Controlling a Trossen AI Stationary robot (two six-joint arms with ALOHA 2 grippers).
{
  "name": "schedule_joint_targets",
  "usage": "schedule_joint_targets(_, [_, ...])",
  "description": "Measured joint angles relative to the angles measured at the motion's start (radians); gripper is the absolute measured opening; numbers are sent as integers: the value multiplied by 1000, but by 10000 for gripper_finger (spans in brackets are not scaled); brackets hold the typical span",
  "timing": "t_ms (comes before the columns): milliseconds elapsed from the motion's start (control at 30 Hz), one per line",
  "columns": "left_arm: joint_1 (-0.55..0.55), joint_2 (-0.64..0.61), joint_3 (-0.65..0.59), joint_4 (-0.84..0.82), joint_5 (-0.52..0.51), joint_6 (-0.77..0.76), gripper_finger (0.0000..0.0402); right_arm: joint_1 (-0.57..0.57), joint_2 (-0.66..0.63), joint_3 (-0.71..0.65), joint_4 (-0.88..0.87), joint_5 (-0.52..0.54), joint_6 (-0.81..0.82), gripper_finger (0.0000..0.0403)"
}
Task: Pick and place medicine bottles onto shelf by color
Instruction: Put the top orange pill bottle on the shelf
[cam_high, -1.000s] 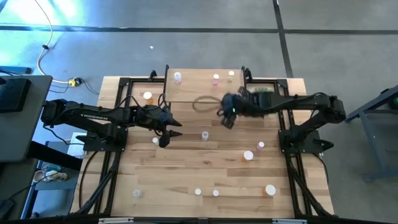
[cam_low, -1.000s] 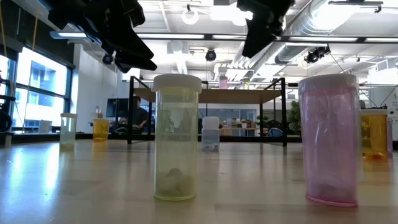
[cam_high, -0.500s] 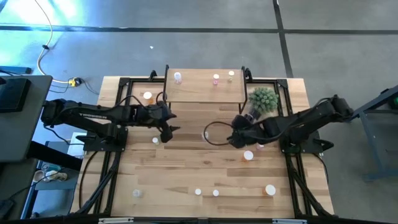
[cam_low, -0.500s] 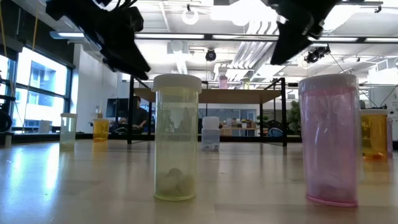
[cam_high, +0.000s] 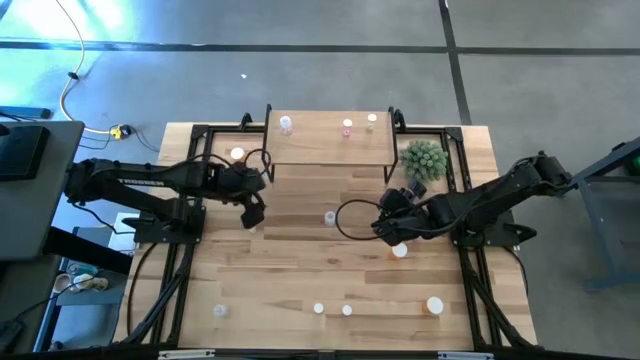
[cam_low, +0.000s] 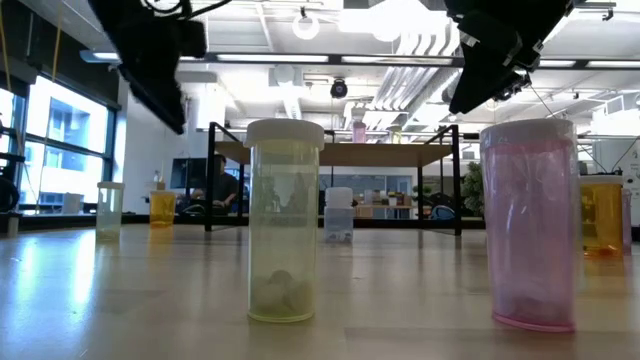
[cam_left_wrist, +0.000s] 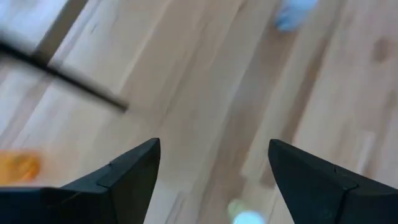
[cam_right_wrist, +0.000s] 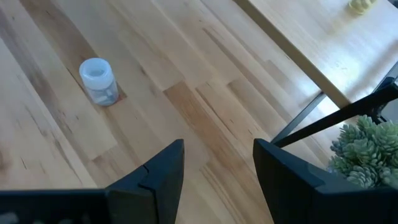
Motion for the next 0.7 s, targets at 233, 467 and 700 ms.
schedule_joint_targets(233, [18,-71,0,-164,-201,-139,287,0,0,0,3,3,-4,183])
schedule_joint_targets(467, [144,-90,0,-214,-280,-207,287,0,0,0,14,3,-5,183])
schedule_joint_targets(700, [332,-90,0,-213,-272,-197,287,0,0,0,28,3,-8,183])
